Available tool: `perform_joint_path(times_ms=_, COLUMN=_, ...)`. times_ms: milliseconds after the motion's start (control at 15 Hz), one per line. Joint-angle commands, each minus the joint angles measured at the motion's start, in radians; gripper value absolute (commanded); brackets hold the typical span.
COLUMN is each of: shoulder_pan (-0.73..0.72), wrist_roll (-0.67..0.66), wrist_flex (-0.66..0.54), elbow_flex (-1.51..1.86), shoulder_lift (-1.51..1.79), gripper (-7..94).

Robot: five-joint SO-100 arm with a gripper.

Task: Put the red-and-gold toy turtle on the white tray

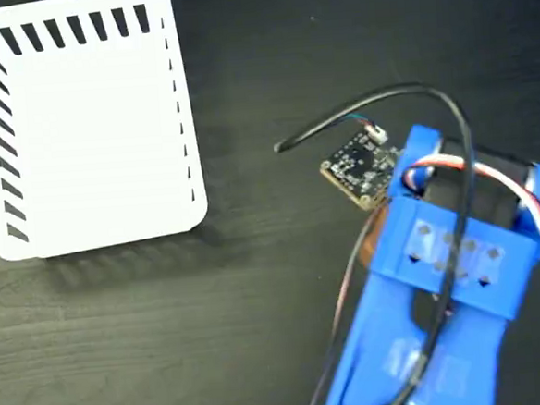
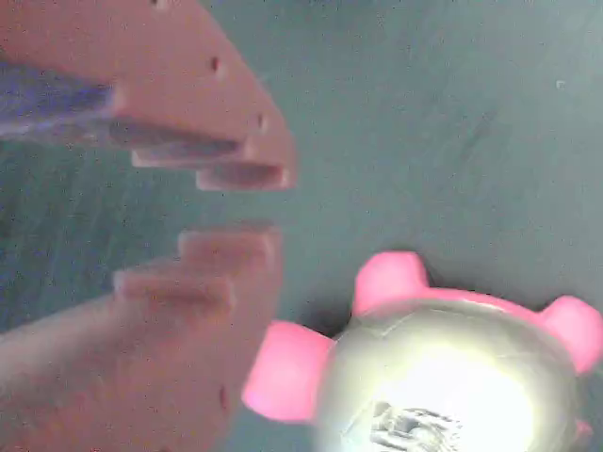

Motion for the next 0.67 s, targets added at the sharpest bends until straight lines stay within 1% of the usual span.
perform_joint_path(times_ms=0, shoulder_pan=0.021, wrist_roll=-0.011, wrist_flex=0.005, elbow_flex=-0.051, shoulder_lift=0.000, gripper=24)
perform_joint_path(times_ms=133, shoulder_pan=0.029, wrist_roll=-0.034, wrist_flex=0.005, elbow_flex=-0.057, shoulder_lift=-0.028, gripper=41)
perform_joint_path(times_ms=400, shoulder_pan=0.041, wrist_roll=-0.067, wrist_flex=0.005, elbow_flex=-0.086, shoulder_lift=-0.091, gripper=42)
perform_joint_path(times_ms=467, shoulder_pan=0.041, wrist_roll=-0.078, wrist_flex=0.005, elbow_flex=-0.098, shoulder_lift=-0.106, gripper=48)
perform_joint_path(times_ms=600, shoulder_pan=0.041, wrist_roll=-0.094, wrist_flex=0.005, elbow_flex=-0.127, shoulder_lift=-0.132, gripper=49)
